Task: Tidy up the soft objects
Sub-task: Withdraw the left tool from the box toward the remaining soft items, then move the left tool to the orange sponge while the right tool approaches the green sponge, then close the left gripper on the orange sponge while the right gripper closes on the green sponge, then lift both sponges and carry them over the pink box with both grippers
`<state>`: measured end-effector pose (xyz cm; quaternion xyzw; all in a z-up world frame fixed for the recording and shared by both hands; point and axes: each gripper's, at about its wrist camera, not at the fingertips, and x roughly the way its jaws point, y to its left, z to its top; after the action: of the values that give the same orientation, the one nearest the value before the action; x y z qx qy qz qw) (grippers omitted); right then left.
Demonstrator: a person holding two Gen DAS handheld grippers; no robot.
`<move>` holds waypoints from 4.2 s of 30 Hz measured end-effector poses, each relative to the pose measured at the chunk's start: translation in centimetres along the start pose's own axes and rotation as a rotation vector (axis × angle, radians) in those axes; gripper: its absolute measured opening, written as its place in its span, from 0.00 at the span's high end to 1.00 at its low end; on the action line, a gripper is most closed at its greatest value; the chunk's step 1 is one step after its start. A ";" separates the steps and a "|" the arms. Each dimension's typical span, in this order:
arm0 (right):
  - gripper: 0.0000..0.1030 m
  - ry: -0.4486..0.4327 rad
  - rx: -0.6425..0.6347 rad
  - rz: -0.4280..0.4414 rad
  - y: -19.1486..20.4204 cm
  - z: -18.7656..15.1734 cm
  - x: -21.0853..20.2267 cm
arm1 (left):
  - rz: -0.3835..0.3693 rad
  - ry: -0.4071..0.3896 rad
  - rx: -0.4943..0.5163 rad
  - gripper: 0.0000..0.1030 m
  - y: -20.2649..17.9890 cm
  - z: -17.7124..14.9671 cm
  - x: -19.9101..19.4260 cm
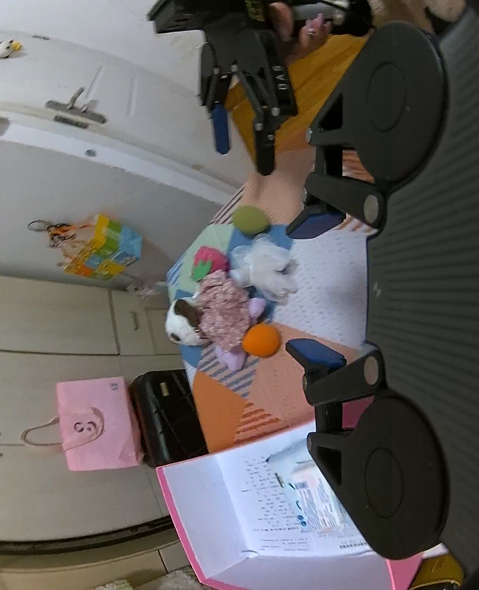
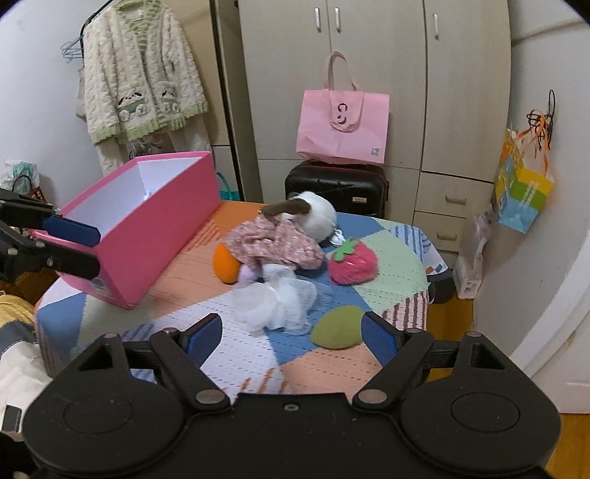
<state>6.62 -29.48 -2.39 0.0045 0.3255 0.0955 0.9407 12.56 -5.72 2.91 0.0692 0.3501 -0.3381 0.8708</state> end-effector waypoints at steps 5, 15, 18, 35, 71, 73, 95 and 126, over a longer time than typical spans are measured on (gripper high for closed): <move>0.16 -0.114 -0.048 -0.074 -1.6 -1.7 1.7 | 0.041 -0.051 -0.043 0.43 0.1 -0.6 3.2; 0.16 -0.139 -0.047 -0.112 -3.9 -3.8 6.0 | 0.130 -0.083 -0.084 0.43 0.9 -1.6 9.1; 0.16 -0.141 -0.065 -0.118 -3.7 -4.1 7.0 | 0.167 -0.098 -0.078 0.43 1.0 -1.9 10.4; 0.23 -0.119 -0.075 -0.082 -2.9 -5.0 9.9 | 0.291 -0.133 -0.063 0.44 2.1 -2.4 16.3; 0.47 -0.169 0.038 -0.044 -1.7 -7.2 8.1 | 0.201 -0.113 -0.149 0.64 0.4 -5.2 13.3; 0.47 -0.167 0.040 -0.041 -1.3 -7.5 7.8 | 0.206 -0.112 -0.144 0.64 0.2 -5.4 12.9; 0.47 -0.086 0.021 0.054 5.3 -7.9 4.7 | 0.226 -0.038 -0.184 0.64 0.7 -9.3 4.3; 0.47 0.045 -0.225 0.434 16.5 0.9 3.5 | 0.308 -0.070 -0.155 0.63 7.7 -8.9 -8.6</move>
<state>6.93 -12.58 -2.66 -0.0325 0.3251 0.3310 0.8852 7.90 8.01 1.02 0.0429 0.3297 -0.1748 0.9268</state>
